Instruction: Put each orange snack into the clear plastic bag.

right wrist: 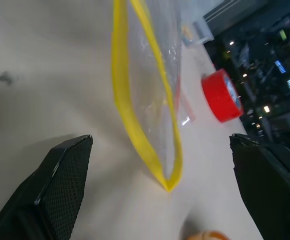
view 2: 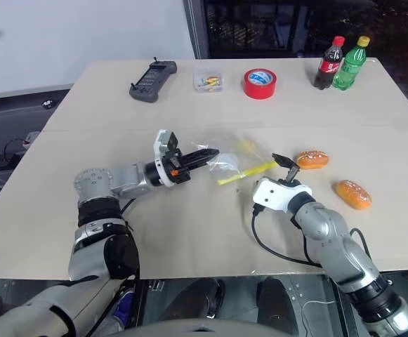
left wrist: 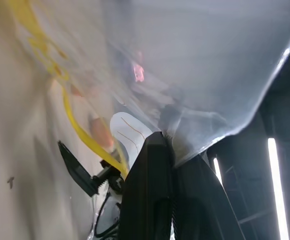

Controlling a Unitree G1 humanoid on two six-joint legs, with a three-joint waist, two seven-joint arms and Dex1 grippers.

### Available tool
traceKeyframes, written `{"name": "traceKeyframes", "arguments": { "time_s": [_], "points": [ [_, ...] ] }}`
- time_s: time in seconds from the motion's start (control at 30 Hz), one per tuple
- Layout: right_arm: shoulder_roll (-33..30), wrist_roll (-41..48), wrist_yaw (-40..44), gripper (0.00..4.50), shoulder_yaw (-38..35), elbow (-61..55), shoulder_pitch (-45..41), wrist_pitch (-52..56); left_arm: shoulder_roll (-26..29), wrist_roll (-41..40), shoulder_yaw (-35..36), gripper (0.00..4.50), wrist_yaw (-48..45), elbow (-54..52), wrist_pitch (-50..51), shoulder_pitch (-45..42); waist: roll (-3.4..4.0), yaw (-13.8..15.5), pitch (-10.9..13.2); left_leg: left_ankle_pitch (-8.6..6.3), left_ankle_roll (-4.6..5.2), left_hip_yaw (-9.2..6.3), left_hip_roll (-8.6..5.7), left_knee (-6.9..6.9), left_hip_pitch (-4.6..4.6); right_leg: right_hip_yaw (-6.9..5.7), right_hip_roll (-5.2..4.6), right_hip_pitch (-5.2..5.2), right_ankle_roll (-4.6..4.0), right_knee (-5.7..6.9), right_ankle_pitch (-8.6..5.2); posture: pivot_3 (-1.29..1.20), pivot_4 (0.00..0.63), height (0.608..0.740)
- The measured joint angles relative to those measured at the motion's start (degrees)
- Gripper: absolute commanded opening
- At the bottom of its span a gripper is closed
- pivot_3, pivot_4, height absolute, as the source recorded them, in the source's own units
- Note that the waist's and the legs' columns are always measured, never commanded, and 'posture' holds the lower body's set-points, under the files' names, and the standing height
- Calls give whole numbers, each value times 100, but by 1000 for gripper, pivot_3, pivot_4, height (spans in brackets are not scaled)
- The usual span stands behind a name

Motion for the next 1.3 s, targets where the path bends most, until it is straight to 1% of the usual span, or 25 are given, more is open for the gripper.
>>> {"name": "traceKeyframes", "arguments": {
  "time_s": [0.07,0.17,0.3,0.4,0.43,0.5,0.57,0.67,0.73,0.8,0.83,0.9,1.0,1.07,1.13,1.17,1.3],
  "points": [
    [296,-31,-94,4500,2,350,-185,-159,5,-375,6,78,348,-25,1,40,0,-9,0,0,0,2,1,0,1,4,0,0,-3,0,2,0,150,740],
    [640,-2,-182,3706,-3,790,-475,-366,-1,-778,7,0,749,-120,2,146,0,-18,0,0,0,6,4,-1,3,8,4,0,-6,0,4,0,150,740],
    [932,80,-227,1780,-65,1259,-720,-652,3,-1214,66,0,1218,-222,3,220,0,-19,0,0,0,6,7,-2,4,11,13,0,-10,-1,6,0,150,740],
    [1018,150,-228,334,-129,1575,-844,-814,18,-1486,80,0,1480,-320,-6,286,0,-21,0,0,0,8,7,-2,5,14,15,0,-11,-1,7,0,150,740],
    [1034,202,-220,31,-167,1673,-889,-886,35,-1604,78,0,1596,-390,-32,319,0,-26,0,0,0,8,8,-2,6,15,16,0,-11,-1,7,0,150,740],
    [1062,275,-202,31,-239,1732,-935,-966,48,-1721,53,0,1700,-474,-95,365,0,-35,0,0,0,8,12,-2,6,16,21,0,-12,-1,7,0,150,740],
    [1050,365,-124,31,-333,1769,-1031,-1001,96,-1752,-56,0,1753,-822,-225,489,0,-60,0,0,-1,12,14,-2,6,19,22,-1,-14,-1,8,0,150,740],
    [984,505,72,0,-399,1775,-1200,-965,241,-1681,-280,790,1717,-1411,-428,669,0,-128,0,0,-1,15,18,-2,6,24,24,-1,-18,-2,11,0,150,740],
    [886,608,288,0,-538,1802,-1394,-836,604,-1332,-673,1731,1469,-2092,-687,854,2,-162,1,0,-1,23,22,-4,7,29,30,-2,-23,-2,14,0,150,740],
    [726,720,554,0,-737,1847,-1737,-595,1552,-208,-1730,2615,723,-3276,-1523,1239,4,-186,4,-1,-2,48,36,-20,18,50,38,-3,-33,-6,20,0,150,740],
    [640,737,695,0,-780,1870,-1936,-451,2075,561,-2360,3119,247,-3845,-2237,1453,6,-188,6,-1,-2,59,44,-26,24,62,45,-5,-36,-8,22,0,150,740],
    [535,741,921,0,-797,1963,-2221,-256,2557,1609,-3012,3940,-375,-4439,-3383,1735,15,-163,10,-1,-2,74,51,-38,30,73,50,-5,-45,-17,27,0,150,740],
    [505,736,1244,0,-764,2184,-2645,81,2862,3018,-3636,3940,-759,-5066,-4929,2062,18,-138,16,-2,-2,77,57,-42,26,76,53,-11,-48,-24,29,0,150,740],
    [526,714,1430,0,-721,2395,-2968,369,3128,3936,-4067,3940,-777,-5381,-5578,2114,19,-134,20,-2,-2,78,57,-44,19,79,52,-17,-48,-24,30,0,150,740],
    [570,672,1552,0,-673,2542,-3251,623,3169,4567,-4462,3940,-808,-5627,-6000,2067,22,-132,22,-2,-1,82,56,-47,19,82,52,-18,-48,-27,30,0,150,740],
    [616,651,1592,0,-629,2601,-3389,753,3099,4840,-4680,3940,-787,-5676,-6114,1982,22,-127,22,-2,0,81,56,-47,17,80,52,-18,-48,-29,30,0,150,740],
    [775,579,1710,0,-451,2621,-3604,1033,2775,5519,-5179,3940,-672,-5701,-6263,1761,21,-132,22,-3,1,79,57,-48,11,78,53,-25,-47,-29,30,0,150,740]
  ]
}}
